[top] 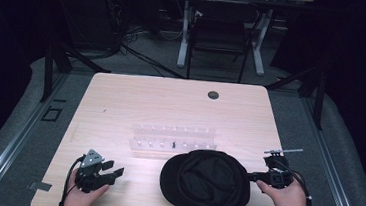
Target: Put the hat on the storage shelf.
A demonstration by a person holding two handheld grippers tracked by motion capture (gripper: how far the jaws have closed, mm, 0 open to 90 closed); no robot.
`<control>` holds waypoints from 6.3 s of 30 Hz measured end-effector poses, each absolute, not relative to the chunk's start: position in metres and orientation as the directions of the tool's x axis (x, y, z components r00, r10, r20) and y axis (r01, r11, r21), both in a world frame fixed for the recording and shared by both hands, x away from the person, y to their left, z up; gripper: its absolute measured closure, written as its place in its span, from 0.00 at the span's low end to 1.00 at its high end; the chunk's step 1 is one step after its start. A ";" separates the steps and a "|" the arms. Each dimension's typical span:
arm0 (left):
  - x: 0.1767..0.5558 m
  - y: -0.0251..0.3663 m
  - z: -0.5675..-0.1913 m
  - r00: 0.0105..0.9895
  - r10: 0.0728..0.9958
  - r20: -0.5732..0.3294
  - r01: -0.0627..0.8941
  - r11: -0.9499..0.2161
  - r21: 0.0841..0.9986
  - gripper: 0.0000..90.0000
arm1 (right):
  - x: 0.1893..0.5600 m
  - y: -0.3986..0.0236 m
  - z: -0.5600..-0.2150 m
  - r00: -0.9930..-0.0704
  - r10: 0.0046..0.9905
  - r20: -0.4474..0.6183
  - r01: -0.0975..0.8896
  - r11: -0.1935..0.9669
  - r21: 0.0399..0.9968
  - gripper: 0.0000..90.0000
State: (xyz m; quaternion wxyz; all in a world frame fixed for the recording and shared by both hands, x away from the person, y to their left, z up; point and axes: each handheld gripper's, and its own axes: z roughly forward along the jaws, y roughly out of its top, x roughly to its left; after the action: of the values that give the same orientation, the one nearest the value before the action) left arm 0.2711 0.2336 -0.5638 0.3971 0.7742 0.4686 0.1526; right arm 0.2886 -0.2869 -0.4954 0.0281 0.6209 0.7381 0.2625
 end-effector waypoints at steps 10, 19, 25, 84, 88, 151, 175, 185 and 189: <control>0.271 0.234 -0.564 0.515 0.846 -0.138 0.607 -0.247 0.755 0.54 | 0.296 -0.287 -0.506 -0.222 0.933 0.284 0.925 0.110 0.363 0.79; 0.271 0.233 -0.564 0.515 0.845 -0.141 0.609 -0.245 0.755 0.54 | 0.303 -0.284 -0.511 -0.224 0.930 0.291 0.940 0.127 0.315 0.83; 0.271 0.233 -0.564 0.515 0.846 -0.139 0.608 -0.247 0.754 0.54 | 0.308 -0.283 -0.516 -0.222 0.923 0.313 0.954 0.139 0.267 0.84; 0.271 0.233 -0.565 0.511 0.848 -0.138 0.608 -0.243 0.756 0.54 | 0.316 -0.290 -0.469 -0.107 0.773 0.626 0.994 0.062 0.093 0.98; 0.271 0.233 -0.565 0.512 0.848 -0.137 0.608 -0.244 0.756 0.54 | 0.317 -0.292 -0.464 -0.095 0.727 0.680 0.995 0.056 0.079 0.98; 0.271 0.235 -0.564 0.502 0.854 -0.140 0.605 -0.231 0.762 0.54 | 0.305 -0.276 -0.359 -0.232 0.535 0.812 0.963 0.009 0.269 0.98; 0.272 0.236 -0.564 0.504 0.852 -0.140 0.605 -0.233 0.761 0.54 | 0.313 -0.268 -0.334 -0.288 0.465 0.838 0.937 -0.045 0.347 0.98; 0.272 0.236 -0.564 0.504 0.852 -0.140 0.603 -0.231 0.764 0.54 | 0.320 -0.264 -0.323 -0.316 0.436 0.842 0.921 -0.074 0.383 0.98; 0.272 0.236 -0.564 0.504 0.852 -0.140 0.602 -0.231 0.764 0.53 | 0.324 -0.262 -0.320 -0.319 0.440 0.839 0.917 -0.081 0.391 0.98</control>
State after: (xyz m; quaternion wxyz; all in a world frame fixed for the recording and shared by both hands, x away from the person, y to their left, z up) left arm 0.2718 0.2357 -0.5640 0.4011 0.7689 0.4729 0.1556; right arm 0.3245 -0.2619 -0.3200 -0.2357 0.5339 0.6355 0.5055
